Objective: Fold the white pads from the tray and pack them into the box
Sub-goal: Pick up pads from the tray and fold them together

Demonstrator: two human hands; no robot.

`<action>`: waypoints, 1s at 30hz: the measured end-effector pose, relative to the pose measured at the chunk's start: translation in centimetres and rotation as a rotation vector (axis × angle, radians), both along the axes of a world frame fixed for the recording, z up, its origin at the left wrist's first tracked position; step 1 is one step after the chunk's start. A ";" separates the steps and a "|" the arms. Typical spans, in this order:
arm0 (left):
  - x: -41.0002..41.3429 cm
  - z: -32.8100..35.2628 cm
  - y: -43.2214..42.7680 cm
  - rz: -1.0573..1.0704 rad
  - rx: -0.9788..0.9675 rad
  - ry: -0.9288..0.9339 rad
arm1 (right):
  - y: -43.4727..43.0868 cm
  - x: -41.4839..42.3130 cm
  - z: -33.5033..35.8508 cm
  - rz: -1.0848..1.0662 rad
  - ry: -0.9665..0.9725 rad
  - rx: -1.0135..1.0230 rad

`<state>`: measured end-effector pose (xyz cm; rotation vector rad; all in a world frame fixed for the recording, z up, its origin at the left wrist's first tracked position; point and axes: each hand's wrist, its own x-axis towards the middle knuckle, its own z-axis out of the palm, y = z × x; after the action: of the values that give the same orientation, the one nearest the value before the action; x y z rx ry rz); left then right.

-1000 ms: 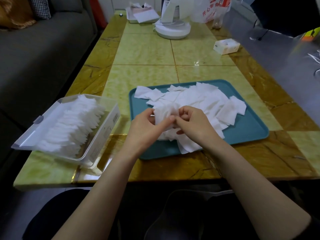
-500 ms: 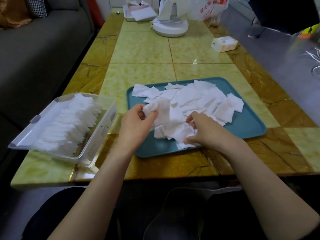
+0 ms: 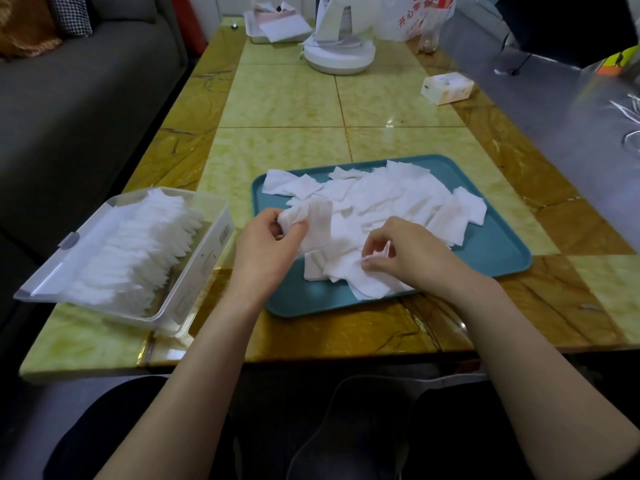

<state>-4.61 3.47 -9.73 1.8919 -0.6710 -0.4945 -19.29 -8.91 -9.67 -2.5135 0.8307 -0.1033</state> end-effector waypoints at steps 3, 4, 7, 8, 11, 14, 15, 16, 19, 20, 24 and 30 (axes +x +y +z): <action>0.1 0.0 0.1 0.003 0.002 -0.017 | -0.2 0.5 0.3 -0.141 -0.296 0.059; 0.1 0.0 0.1 0.006 -0.002 -0.019 | -0.2 0.7 0.5 -0.198 -0.397 0.080; 0.3 -0.1 0.3 0.014 -0.016 -0.021 | -0.2 1.6 0.6 -0.308 -0.577 0.207; 0.3 -0.1 0.4 0.012 -0.012 -0.023 | -0.1 2.1 0.5 -0.310 -0.590 0.246; 0.5 -0.1 0.8 0.006 -0.010 -0.026 | 0.1 3.6 -0.4 -0.281 -0.557 0.278; 0.8 -0.1 1.1 0.016 -0.011 -0.032 | 0.2 5.0 -1.2 -0.270 -0.501 0.265; 1.0 -0.2 1.2 0.018 -0.010 -0.039 | 0.3 5.3 -1.4 -0.259 -0.469 0.261; 1.0 -0.2 1.2 0.017 -0.011 -0.046 | 0.3 5.5 -1.8 -0.250 -0.420 0.251; 1.2 -0.2 1.3 0.017 -0.021 -0.051 | 0.2 5.8 -2.8 -0.235 -0.223 0.145; 1.3 -0.2 1.3 0.019 -0.026 -0.051 | 0.1 5.8 -2.9 -0.234 -0.188 0.116; 1.5 -0.2 1.2 0.020 -0.034 -0.046 | 0.2 5.6 -2.7 -0.187 -0.266 0.037; 1.6 -0.3 1.1 0.026 -0.064 -0.020 | 0.4 5.4 -2.2 -0.183 -0.298 0.039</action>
<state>-2.98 4.59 -10.02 1.8457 -0.6671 -0.4330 -13.91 -8.53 -11.91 -2.3040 0.9239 -0.5043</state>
